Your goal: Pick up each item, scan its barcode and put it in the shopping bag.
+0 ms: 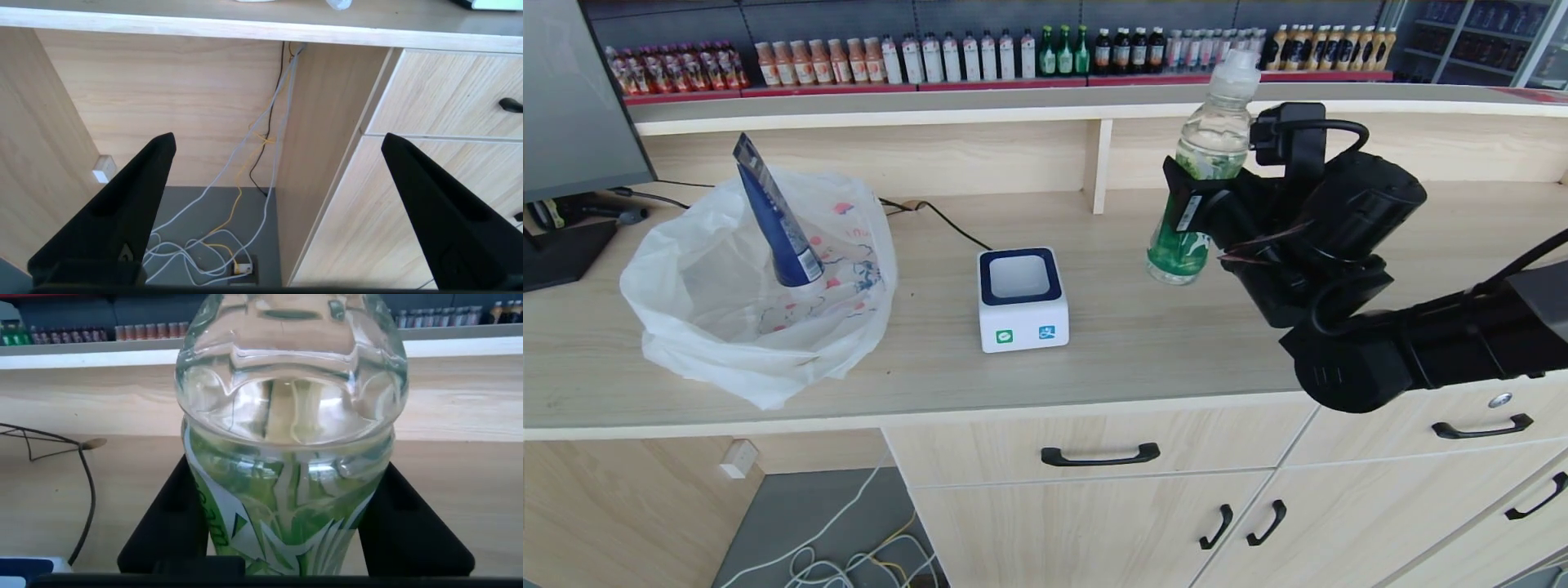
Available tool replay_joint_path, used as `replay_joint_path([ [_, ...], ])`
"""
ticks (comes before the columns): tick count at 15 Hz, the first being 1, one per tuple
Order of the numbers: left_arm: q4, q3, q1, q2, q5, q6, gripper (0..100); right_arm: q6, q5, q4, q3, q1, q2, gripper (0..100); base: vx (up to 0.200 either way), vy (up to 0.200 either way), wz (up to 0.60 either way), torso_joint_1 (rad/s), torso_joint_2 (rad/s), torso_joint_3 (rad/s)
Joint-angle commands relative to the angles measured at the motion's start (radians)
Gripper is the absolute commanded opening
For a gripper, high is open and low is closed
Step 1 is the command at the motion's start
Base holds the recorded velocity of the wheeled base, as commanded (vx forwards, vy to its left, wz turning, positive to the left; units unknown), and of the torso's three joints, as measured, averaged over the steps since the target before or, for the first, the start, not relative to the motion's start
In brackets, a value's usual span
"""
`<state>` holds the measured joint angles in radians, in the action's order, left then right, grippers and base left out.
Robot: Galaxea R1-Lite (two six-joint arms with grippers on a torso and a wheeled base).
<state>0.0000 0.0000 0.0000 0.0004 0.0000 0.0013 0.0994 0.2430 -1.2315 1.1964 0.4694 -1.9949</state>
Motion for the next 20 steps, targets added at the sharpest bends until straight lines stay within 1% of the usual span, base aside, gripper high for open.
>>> replay_joint_path([
  [1, 0.0, 0.0, 0.0, 0.0, 0.0, 0.0, 100, 0.0, -0.002, 0.0, -0.058, 0.023, 0.082, 0, 0.0, 0.0, 0.0, 0.0, 0.0, 0.0],
  [2, 0.0, 0.0, 0.0, 0.0, 0.0, 0.0, 100, 0.0, -0.002, 0.0, -0.115, 0.038, 0.139, 0, 0.0, 0.0, 0.0, 0.0, 0.0, 0.0],
  [5, 0.0, 0.0, 0.0, 0.0, 0.0, 0.0, 100, -0.003, -0.013, -0.002, -0.228, 0.068, 0.249, 0, 0.0, 0.0, 0.0, 0.0, 0.0, 0.0],
  [8, 0.0, 0.0, 0.0, 0.0, 0.0, 0.0, 100, -0.032, -0.099, 0.0, -0.299, 0.077, 0.34, 0, 0.0, 0.0, 0.0, 0.0, 0.0, 0.0],
  [12, 0.0, 0.0, -0.002, 0.0, 0.0, 0.0, 100, -0.095, -0.129, -0.002, -0.436, 0.077, 0.443, 0, 0.0, 0.0, 0.0, 0.0, 0.0, 0.0],
  [13, 0.0, 0.0, 0.0, 0.0, 0.0, 0.0, 100, -0.121, -0.171, -0.003, -0.474, 0.077, 0.466, 0, 0.0, 0.0, 0.0, 0.0, 0.0, 0.0],
  [15, 0.0, 0.0, 0.0, 0.0, 0.0, 0.0, 100, -0.176, -0.295, -0.01, -0.561, 0.077, 0.516, 0, 0.0, 0.0, 0.0, 0.0, 0.0, 0.0],
  [16, 0.0, 0.0, 0.0, 0.0, 0.0, 0.0, 100, -0.205, -0.318, -0.011, -0.603, 0.075, 0.547, 0, 0.0, 0.0, 0.0, 0.0, 0.0, 0.0],
  [18, 0.0, 0.0, 0.0, 0.0, 0.0, 0.0, 100, -0.287, -0.324, -0.014, -0.638, 0.08, 0.574, 0, 0.0, 0.0, 0.0, 0.0, 0.0, 0.0],
  [19, 0.0, 0.0, -0.002, 0.0, 0.0, 0.0, 100, -0.322, -0.347, -0.019, -0.652, 0.097, 0.587, 0, 0.0, 0.0, 0.0, 0.0, 0.0, 0.0],
  [20, 0.0, 0.0, 0.0, 0.0, 0.0, 0.0, 100, -0.356, -0.403, -0.036, -0.667, 0.101, 0.588, 0, 0.0, 0.0, 0.0, 0.0, 0.0, 0.0],
])
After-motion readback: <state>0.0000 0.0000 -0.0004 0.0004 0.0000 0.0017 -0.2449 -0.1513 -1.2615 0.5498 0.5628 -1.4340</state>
